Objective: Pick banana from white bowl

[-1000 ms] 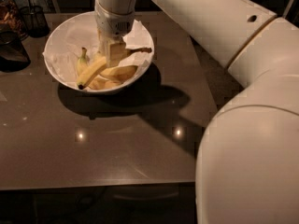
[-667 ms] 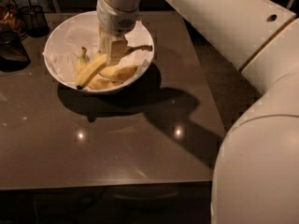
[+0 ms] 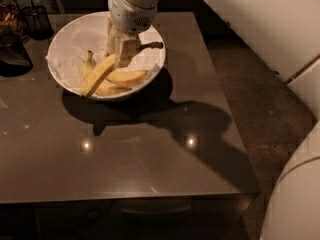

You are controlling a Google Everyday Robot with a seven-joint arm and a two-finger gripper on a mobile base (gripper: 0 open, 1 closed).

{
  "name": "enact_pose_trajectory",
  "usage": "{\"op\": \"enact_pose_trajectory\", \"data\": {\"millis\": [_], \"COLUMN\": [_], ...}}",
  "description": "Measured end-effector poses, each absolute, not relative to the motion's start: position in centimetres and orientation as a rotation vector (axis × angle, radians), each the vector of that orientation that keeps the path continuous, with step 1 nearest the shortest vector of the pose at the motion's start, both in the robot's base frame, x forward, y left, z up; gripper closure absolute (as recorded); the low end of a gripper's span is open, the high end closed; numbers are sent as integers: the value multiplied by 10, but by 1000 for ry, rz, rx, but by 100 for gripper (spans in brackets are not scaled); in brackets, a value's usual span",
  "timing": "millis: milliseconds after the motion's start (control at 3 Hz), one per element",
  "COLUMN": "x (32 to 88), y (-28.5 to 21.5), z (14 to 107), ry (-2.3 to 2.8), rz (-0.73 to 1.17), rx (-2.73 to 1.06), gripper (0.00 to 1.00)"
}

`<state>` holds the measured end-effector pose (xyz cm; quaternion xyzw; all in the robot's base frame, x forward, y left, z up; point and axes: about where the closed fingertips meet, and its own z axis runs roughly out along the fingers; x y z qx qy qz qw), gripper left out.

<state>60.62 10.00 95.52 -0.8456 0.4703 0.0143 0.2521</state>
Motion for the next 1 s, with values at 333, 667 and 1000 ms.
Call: {"op": "enact_pose_trajectory", "data": {"millis": [333,667,1000], "x": [606,605,595], "y": [100,103,108], "z": [956,963,980], "ry": [1279,1246,1187], "rz": [40,48,47], "rx": [-2298,-2271,-2239], "gripper": [100,100,100]}}
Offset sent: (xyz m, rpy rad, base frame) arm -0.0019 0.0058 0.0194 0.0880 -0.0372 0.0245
